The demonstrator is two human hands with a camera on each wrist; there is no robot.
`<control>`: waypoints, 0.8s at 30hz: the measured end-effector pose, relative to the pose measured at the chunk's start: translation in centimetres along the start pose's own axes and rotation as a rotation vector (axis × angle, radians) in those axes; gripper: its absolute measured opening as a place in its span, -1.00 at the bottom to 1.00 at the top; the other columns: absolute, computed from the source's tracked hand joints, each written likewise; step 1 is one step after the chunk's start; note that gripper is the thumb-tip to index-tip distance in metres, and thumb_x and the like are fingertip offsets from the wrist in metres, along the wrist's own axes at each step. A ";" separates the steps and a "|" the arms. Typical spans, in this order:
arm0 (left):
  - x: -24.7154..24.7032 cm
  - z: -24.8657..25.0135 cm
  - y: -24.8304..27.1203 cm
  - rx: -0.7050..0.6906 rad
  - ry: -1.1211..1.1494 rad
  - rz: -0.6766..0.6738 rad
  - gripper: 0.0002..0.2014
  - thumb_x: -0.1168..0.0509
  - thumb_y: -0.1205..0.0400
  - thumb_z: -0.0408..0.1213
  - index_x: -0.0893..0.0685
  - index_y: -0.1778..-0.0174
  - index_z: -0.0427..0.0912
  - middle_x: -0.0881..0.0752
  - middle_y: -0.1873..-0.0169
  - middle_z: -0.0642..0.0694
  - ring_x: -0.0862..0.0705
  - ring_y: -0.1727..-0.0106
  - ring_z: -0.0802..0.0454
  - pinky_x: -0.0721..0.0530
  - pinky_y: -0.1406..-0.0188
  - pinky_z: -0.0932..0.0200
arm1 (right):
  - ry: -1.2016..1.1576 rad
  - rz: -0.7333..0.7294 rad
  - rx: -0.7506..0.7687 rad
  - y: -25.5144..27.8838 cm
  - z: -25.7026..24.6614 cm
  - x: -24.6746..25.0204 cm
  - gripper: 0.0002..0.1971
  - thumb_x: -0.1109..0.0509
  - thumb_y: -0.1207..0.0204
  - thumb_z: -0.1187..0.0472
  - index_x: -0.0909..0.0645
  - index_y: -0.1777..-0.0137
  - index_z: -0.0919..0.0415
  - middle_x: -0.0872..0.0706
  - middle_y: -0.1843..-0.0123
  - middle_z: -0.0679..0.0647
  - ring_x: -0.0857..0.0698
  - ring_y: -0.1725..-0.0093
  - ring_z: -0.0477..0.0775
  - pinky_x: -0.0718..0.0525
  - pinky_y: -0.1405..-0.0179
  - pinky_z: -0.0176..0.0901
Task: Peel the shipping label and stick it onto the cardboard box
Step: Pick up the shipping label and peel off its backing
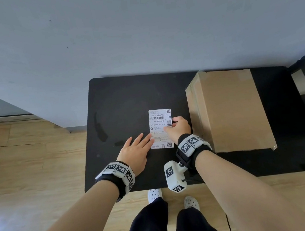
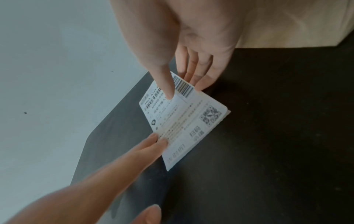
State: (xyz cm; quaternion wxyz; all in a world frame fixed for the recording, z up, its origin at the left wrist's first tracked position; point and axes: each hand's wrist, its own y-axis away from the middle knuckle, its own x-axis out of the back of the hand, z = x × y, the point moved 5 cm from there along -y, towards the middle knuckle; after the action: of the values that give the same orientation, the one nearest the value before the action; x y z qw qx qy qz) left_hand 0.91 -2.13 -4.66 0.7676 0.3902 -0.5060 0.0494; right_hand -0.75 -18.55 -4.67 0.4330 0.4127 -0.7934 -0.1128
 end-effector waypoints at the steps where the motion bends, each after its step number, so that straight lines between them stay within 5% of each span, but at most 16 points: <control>1: 0.0 0.0 0.1 -0.003 -0.002 0.003 -0.41 0.00 -0.75 -0.22 0.08 -0.69 0.01 0.09 -0.71 0.08 0.10 -0.73 0.01 0.08 -0.71 -0.08 | -0.005 -0.008 -0.001 0.0 -0.1 0.0 -0.66 -0.44 -0.49 0.30 -0.54 -0.25 0.25 -0.74 -0.21 0.17 -0.75 -0.12 0.13 -0.62 0.26 -0.25; 4: -0.1 -0.2 0.2 -0.010 -0.009 0.002 -0.41 0.00 -0.75 -0.23 0.07 -0.69 0.01 0.09 -0.71 0.08 0.10 -0.73 0.01 0.08 -0.71 -0.08 | -0.004 -0.048 0.013 -0.1 -0.3 -0.1 -0.71 -0.46 -0.48 0.30 -0.60 -0.19 0.25 -0.74 -0.23 0.16 -0.74 -0.16 0.11 -0.45 0.43 -0.41; 13: -0.4 -0.3 0.1 -0.019 -0.012 -0.009 -0.41 -0.01 -0.74 -0.25 0.06 -0.69 -0.01 0.09 -0.71 0.07 0.11 -0.73 0.00 0.08 -0.72 -0.08 | -0.151 -0.065 0.044 -0.4 -1.2 -0.2 -0.57 -0.51 -0.42 0.31 -0.48 -0.26 0.21 -0.71 -0.23 0.14 -0.72 -0.15 0.08 -0.65 0.04 -0.19; 16: -0.3 -0.3 0.0 -0.022 -0.018 -0.016 -0.40 -0.02 -0.74 -0.25 0.06 -0.69 -0.01 0.10 -0.71 0.07 0.12 -0.73 0.00 0.08 -0.72 -0.09 | -0.225 -0.080 0.016 -0.6 -1.4 0.0 -0.45 -0.53 -0.39 0.31 -0.42 -0.35 0.18 -0.69 -0.19 0.11 -0.70 -0.09 0.04 -0.66 0.07 -0.20; 20: -0.1 -0.2 0.1 -0.012 -0.003 -0.034 -0.41 -0.03 -0.74 -0.25 0.03 -0.69 -0.01 0.08 -0.71 0.07 0.09 -0.73 0.00 0.06 -0.72 -0.07 | -0.166 -0.100 0.122 -0.5 -2.4 0.4 -0.70 -0.45 -0.48 0.31 -0.61 -0.21 0.26 -0.76 -0.16 0.15 -0.75 -0.08 0.07 -0.62 0.26 -0.35; 24: 1.9 -0.2 0.4 0.057 0.151 0.050 -0.44 -0.06 -0.74 -0.26 -0.09 -0.67 -0.01 -0.11 -0.70 0.02 -0.17 -0.69 -0.02 -0.19 -0.65 -0.01 | -0.084 -0.106 0.240 0.4 -3.5 1.2 -0.79 -0.31 -0.58 0.31 -0.69 -0.12 0.35 -0.77 -0.14 0.24 -0.75 -0.10 0.17 -0.70 0.05 -0.15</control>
State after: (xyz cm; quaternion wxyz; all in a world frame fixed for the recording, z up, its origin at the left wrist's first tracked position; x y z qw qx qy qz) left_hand 1.79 -2.30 -2.93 0.7907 0.3945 -0.4545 0.1124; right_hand 1.43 -18.54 -1.65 0.3403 0.4976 -0.7958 -0.0568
